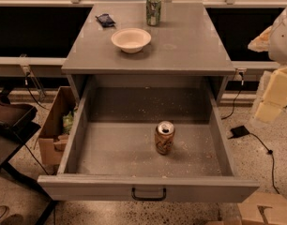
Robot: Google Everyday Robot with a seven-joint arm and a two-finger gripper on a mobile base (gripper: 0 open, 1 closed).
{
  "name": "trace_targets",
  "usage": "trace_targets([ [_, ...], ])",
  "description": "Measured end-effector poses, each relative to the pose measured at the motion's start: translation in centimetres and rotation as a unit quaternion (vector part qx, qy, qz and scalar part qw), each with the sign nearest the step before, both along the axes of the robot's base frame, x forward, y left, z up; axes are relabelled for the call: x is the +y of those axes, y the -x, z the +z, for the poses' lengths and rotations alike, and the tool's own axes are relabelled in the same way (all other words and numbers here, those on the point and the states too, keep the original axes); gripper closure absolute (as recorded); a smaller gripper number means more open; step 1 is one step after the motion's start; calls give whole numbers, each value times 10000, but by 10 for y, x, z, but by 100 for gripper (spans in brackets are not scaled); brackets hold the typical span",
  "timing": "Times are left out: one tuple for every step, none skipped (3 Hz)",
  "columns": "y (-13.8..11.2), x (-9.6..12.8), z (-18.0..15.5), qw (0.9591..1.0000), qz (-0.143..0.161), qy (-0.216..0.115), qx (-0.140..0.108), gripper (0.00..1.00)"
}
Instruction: Pick orange can from top drawer and place on counter
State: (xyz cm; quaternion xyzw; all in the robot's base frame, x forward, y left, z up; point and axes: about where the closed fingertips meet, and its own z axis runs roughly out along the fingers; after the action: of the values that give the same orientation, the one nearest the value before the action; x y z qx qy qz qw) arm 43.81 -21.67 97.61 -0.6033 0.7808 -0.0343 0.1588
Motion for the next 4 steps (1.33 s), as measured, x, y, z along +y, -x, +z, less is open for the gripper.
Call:
trace_targets([
  [0,0,0,10000,0,0,0,0],
  [0,1,0,10000,0,-76,-51,0],
  [-4,1,-34,9989,93,-466,37,0],
  [-23,12,-91,9910,131,-1335,33,0],
])
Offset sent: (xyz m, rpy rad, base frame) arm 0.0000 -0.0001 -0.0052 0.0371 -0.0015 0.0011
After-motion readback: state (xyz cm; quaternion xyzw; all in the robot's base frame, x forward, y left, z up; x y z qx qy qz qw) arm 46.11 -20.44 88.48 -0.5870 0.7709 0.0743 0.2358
